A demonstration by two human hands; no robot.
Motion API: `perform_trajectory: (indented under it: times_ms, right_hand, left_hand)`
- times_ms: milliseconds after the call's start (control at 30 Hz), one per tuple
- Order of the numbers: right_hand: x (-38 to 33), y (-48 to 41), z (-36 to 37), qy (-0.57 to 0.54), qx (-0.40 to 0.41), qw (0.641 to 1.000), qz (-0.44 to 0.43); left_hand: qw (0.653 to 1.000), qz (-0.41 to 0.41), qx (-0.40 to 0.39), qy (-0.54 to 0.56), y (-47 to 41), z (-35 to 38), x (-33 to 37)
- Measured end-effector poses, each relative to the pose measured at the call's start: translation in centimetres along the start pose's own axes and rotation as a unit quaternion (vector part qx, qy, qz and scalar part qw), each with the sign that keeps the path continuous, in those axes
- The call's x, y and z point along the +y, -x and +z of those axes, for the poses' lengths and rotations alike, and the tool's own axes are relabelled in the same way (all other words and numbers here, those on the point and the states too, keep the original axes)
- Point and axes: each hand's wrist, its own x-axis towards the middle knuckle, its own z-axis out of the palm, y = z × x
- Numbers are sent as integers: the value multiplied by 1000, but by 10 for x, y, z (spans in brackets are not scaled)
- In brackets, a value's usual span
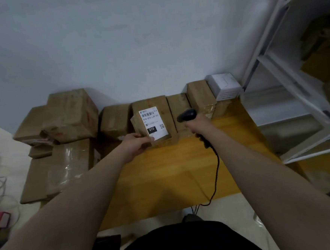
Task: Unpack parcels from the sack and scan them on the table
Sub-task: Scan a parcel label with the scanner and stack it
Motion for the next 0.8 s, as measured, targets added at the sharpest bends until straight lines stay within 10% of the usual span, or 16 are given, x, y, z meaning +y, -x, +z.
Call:
perform_trajectory:
  times_ms: [300,800]
  right_hand:
    - [172,-89,-18,63,-59,965,249]
    - [232,-148,16,35,-89,944,315]
  left_hand:
    - [987,-87,-104,-85,-62,88,-19]
    - [982,-167,-85,-33,-90,123,-66]
